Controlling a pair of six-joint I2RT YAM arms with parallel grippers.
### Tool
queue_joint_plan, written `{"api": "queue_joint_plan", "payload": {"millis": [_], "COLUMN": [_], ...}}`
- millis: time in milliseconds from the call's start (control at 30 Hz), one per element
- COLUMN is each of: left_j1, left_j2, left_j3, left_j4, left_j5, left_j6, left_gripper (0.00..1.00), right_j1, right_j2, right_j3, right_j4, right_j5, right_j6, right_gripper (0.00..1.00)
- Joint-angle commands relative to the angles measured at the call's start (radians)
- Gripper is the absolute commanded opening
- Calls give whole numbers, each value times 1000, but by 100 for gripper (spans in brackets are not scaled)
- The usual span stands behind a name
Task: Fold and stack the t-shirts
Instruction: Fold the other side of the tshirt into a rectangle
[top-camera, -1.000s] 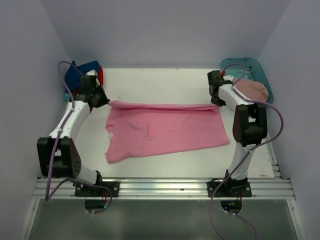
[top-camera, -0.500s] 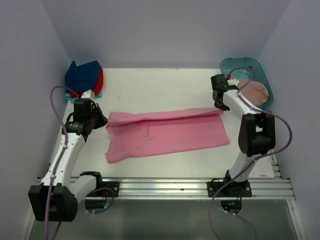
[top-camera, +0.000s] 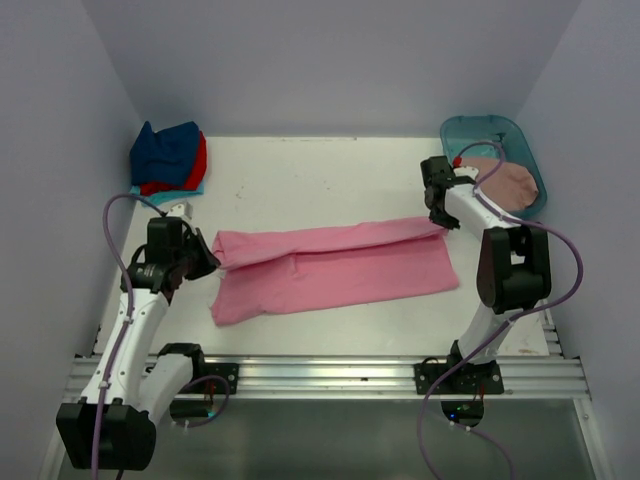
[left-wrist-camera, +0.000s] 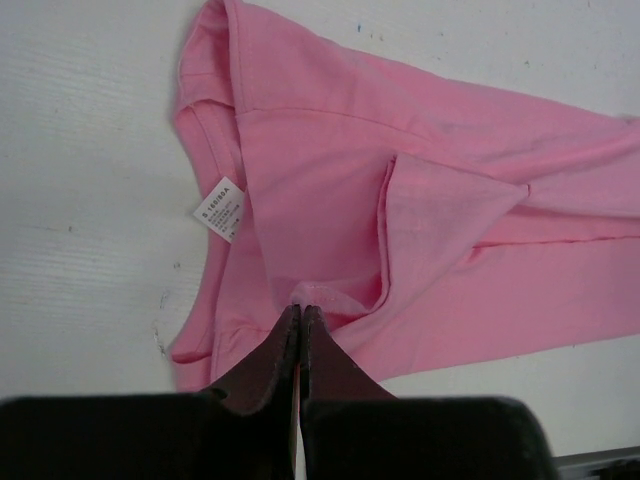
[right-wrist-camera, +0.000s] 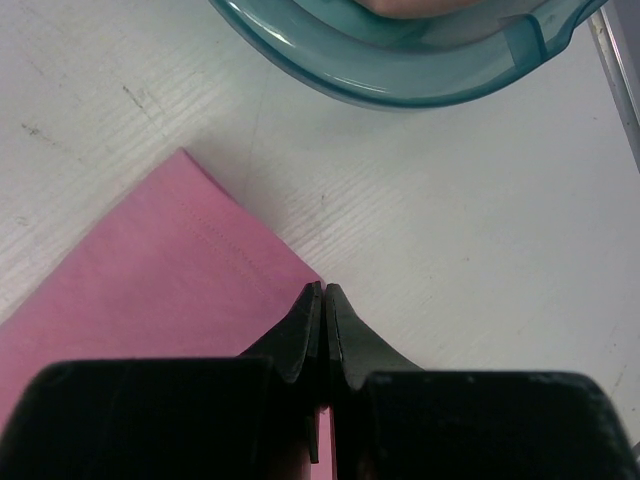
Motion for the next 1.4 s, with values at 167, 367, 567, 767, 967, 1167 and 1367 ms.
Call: {"api": "queue_joint_plan", "payload": {"millis": [167, 367, 567, 767, 967, 1167, 1367], "left_j1": [-3, -3, -3, -3, -4, -69, -225], "left_j2": [-52, -88, -234, -218, -23, 135, 238], "left_j3": [4, 4, 69, 93, -35, -93, -134], "left_j4": [-72, -127, -213, -80, 242, 420, 482], "left_j5": [24, 34, 25, 31, 132, 97, 13], "left_j6": [-9, -23, -73, -110, -162, -220, -280], "left_gripper": [0, 15, 94, 93, 6, 0, 0], "right_j1": [-5, -4, 4, 13, 19, 85, 150], "right_j2": [-11, -18, -113, -149, 6, 75, 80], "right_j3": [-29, -46, -43, -2, 58, 0, -65], "right_j4": [11, -14, -61, -21, 26, 86, 112], "right_j5": [56, 51, 5, -148, -392, -457, -408], "right_j6": [27, 36, 48, 5, -47, -39, -29], "right_gripper": [0, 20, 62, 56, 0, 0, 0]}}
